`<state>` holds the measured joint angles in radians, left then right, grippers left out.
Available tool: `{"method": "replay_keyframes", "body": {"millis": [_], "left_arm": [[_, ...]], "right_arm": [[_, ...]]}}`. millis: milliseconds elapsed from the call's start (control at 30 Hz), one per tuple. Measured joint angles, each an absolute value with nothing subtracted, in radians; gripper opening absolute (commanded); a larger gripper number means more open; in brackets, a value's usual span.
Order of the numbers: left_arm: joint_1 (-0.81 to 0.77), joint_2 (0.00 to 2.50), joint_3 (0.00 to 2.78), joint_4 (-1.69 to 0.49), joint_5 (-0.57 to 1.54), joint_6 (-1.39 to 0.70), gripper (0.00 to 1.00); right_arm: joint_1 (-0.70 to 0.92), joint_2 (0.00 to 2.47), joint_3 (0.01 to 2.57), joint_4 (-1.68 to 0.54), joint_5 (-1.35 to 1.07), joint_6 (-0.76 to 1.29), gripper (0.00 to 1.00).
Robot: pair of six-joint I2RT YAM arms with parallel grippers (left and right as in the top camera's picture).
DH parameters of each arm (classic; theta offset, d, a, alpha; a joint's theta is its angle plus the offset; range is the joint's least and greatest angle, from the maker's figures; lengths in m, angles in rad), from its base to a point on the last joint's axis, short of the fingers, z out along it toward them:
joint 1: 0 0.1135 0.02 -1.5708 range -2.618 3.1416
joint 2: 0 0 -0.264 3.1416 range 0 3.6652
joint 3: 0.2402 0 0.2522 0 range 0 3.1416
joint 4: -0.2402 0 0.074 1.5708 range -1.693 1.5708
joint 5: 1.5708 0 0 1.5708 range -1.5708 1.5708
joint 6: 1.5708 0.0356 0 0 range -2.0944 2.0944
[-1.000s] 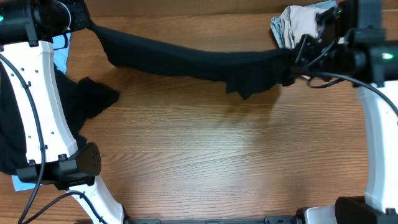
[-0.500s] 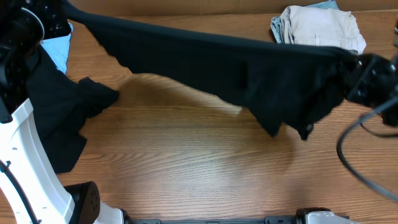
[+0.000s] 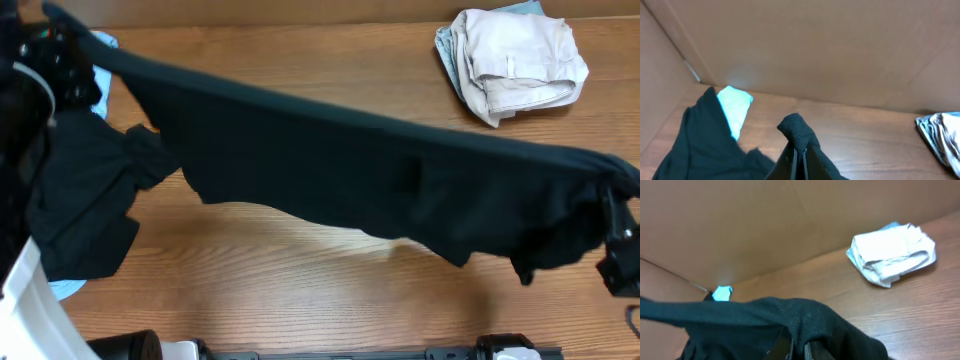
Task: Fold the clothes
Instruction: 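Lower the stretched shirt flat onto the table with both grippers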
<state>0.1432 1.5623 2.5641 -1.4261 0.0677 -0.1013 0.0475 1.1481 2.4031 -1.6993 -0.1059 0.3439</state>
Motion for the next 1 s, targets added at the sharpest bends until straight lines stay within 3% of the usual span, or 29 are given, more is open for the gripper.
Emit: {"method": "replay_keyframes", "body": {"millis": [233,567,900,1000], "left_arm": [[0.143,1.660,2.572,-1.508,0.063,-0.101,0.04],[0.143,2.025,2.570,-1.517,0.059,-0.101,0.04],[0.115,2.396,2.565,-1.161,0.042,-0.102,0.04],[0.104,2.460,2.564,-1.080,0.033,-0.102,0.04]], "right_arm": [[0.047,1.245,2.383,-1.699,-0.096,0.344,0.05],[0.049,1.716,2.319,-1.633,-0.093,0.340,0.04],[0.053,2.186,2.308,-1.242,-0.102,0.337,0.04],[0.053,2.275,2.307,-1.123,-0.120,0.336,0.11]]}}
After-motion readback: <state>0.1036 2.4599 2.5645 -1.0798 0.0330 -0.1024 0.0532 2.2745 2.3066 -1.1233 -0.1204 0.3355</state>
